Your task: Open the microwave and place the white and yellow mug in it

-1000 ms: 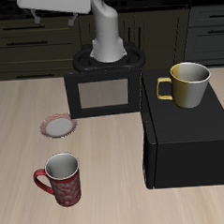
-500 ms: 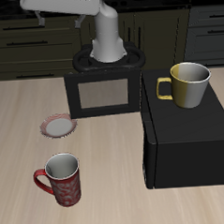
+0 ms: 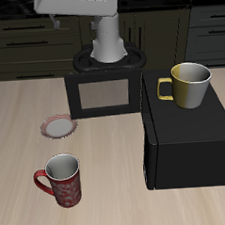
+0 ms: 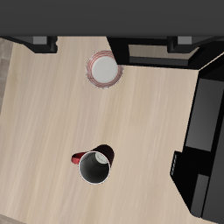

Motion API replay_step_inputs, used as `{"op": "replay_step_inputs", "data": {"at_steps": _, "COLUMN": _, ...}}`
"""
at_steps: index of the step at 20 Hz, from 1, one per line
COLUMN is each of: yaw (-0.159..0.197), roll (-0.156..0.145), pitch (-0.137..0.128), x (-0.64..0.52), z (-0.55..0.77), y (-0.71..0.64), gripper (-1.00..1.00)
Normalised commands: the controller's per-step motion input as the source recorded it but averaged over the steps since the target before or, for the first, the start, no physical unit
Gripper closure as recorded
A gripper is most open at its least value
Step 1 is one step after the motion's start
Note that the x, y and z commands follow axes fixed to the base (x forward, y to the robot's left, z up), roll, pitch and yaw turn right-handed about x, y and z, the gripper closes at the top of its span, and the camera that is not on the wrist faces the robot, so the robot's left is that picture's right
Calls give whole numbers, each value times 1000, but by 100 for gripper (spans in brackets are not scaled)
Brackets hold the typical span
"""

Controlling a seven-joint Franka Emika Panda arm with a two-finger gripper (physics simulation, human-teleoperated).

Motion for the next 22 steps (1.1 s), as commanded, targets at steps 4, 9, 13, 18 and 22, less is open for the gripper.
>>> {"op": "replay_step_inputs", "data": {"at_steps": 4, "yaw": -17, "roll": 2, "pitch": -3, "x": 202, "z": 182, "y": 364, "gripper": -100}}
{"op": "replay_step_inputs", "data": {"at_steps": 9, "yaw": 3, "roll": -11, "pitch": -8, "x": 260, "z": 83, "y": 363, "gripper": -100}}
{"op": "replay_step_inputs", "data": {"at_steps": 13, "yaw": -18, "roll": -10, "pitch": -4, "x": 193, "z": -9, "y": 324, "gripper": -100}}
{"op": "replay_step_inputs", "data": {"at_steps": 18, "yaw": -31, "roll": 16, "pitch": 26, "x": 55, "z": -31, "y": 249, "gripper": -100}}
{"op": "replay_step_inputs", "data": {"at_steps": 22, "yaw": -6, "roll": 41, "pitch": -31, "x": -106, "z": 77, "y": 502, "gripper": -100}}
